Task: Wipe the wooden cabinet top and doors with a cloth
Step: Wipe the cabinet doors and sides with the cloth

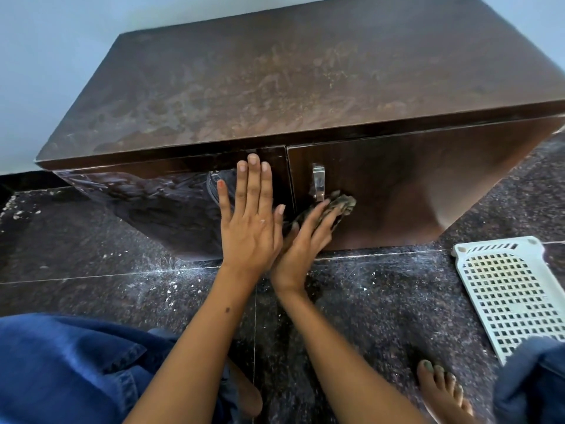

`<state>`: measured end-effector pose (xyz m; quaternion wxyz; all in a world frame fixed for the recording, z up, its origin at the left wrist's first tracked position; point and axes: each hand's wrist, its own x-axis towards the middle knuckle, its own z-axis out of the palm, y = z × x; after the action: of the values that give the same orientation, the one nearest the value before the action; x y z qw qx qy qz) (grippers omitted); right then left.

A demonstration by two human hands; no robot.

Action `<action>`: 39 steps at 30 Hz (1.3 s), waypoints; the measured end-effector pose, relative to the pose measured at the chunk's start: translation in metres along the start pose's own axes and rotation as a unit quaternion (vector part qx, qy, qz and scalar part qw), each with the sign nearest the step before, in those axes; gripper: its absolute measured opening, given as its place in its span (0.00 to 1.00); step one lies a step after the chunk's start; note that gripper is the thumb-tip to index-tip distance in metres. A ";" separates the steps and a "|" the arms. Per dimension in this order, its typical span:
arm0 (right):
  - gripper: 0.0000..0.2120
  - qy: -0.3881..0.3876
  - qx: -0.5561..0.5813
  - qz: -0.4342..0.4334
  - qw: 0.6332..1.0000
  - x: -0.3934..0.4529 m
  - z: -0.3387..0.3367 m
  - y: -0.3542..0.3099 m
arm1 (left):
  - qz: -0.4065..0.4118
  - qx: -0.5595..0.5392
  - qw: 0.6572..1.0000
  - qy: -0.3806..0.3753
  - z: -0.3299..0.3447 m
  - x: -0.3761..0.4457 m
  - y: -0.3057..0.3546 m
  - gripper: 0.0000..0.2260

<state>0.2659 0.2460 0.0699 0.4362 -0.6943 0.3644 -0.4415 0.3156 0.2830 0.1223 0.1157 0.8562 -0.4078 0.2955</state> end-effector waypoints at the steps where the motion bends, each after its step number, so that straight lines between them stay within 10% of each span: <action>1: 0.31 -0.031 -0.030 -0.026 0.999 -0.001 -0.004 0.010 | 0.002 0.004 1.000 0.001 0.000 0.000 -0.001 0.29; 13: 0.32 0.153 -0.120 -0.118 0.974 0.069 -0.050 0.009 | -0.024 -0.019 0.999 0.019 0.002 0.001 0.010 0.28; 19: 0.32 0.067 -0.223 -0.242 0.942 0.053 -0.045 0.013 | -0.018 -0.013 1.000 -0.002 -0.003 -0.001 0.010 0.28; 25: 0.45 -0.122 -0.276 -0.188 0.935 0.035 -0.072 0.044 | 0.016 0.008 0.999 -0.041 -0.011 -0.002 0.000 0.29; 30: 0.47 -0.054 -0.256 -0.106 0.959 0.060 -0.100 0.031 | 0.041 0.026 0.997 -0.053 -0.019 -0.002 -0.005 0.28; 39: 0.37 -0.056 -0.214 -0.236 0.946 0.056 -0.077 -0.026 | 0.016 0.010 0.997 -0.070 -0.021 -0.003 0.003 0.28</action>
<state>0.2170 0.1832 0.1281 0.1807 -0.8610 0.2505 -0.4041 0.3038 0.2923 0.1370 0.0740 0.8690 -0.4258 0.2409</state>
